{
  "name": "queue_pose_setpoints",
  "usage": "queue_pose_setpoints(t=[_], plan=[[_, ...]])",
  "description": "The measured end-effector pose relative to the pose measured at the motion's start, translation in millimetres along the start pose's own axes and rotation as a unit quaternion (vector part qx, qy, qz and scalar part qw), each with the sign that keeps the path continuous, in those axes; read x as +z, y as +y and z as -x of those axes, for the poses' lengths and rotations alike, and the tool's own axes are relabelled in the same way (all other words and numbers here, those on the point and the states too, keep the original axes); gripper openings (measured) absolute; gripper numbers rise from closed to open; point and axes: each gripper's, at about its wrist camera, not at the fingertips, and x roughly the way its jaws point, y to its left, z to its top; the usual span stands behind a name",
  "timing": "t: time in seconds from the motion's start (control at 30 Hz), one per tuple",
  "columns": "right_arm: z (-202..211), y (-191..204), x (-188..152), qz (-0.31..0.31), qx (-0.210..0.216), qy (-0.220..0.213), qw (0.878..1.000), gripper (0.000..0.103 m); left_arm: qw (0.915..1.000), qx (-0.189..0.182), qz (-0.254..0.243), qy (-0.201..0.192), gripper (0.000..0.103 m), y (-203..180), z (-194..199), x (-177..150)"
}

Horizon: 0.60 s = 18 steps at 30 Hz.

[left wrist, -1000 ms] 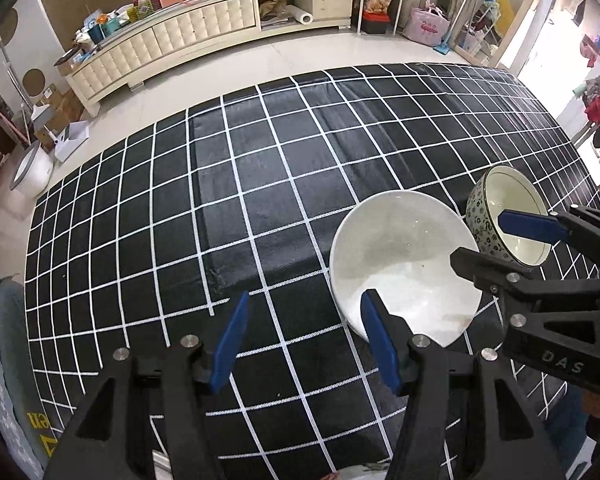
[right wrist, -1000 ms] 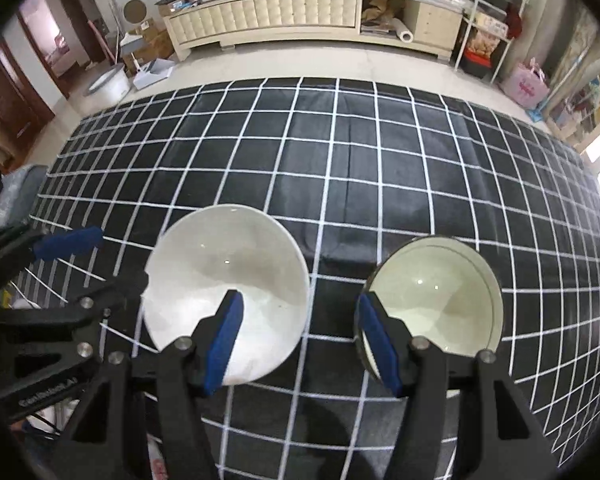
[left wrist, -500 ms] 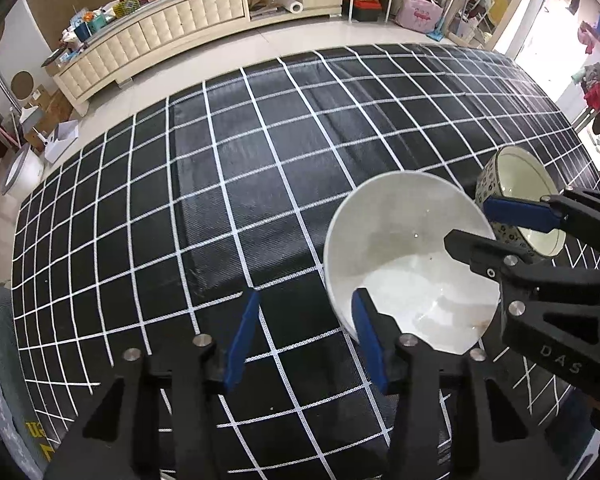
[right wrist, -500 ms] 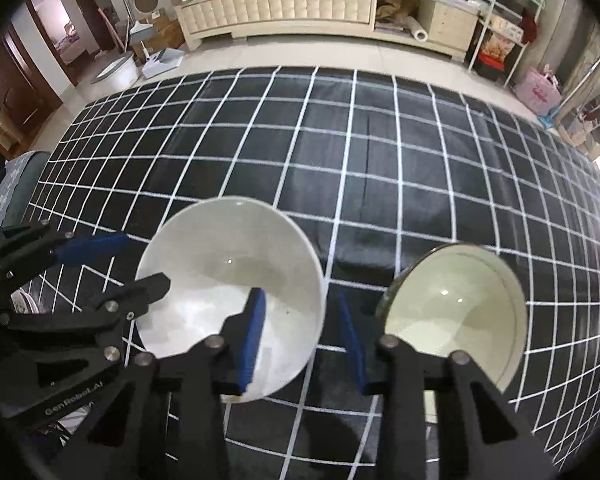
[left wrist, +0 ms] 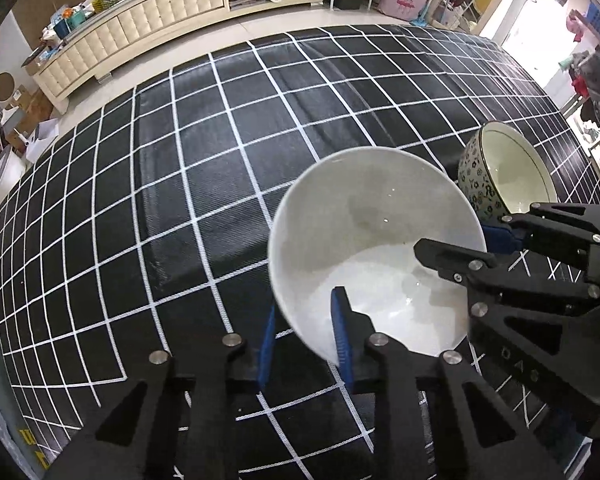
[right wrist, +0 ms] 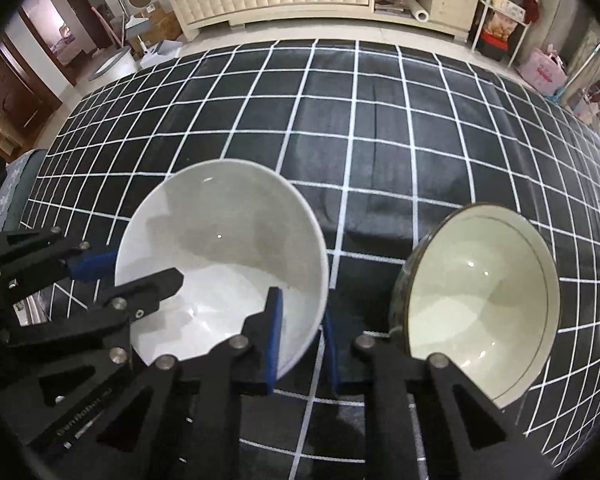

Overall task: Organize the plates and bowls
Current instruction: 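Lift the plain white bowl and carry it over the red-logo bowl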

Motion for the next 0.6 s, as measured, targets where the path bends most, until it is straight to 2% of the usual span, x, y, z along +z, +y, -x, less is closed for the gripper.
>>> queue_pose_setpoints(t=[0.13, 0.33, 0.6], plan=[[3, 3, -3, -0.001, -0.009, -0.006, 1.000, 0.018, 0.9999, 0.014, -0.004, -0.001, 0.019, -6, 0, 0], [11, 6, -11, -0.015, 0.010, -0.001, 1.000, 0.016, 0.9997, 0.025, -0.004, -0.003, 0.012, -7, 9, -7], [37, 20, -22, -0.017, 0.012, -0.017, 1.000, 0.016, 0.9993, 0.037, 0.004, -0.011, 0.011, -8, 33, -28]])
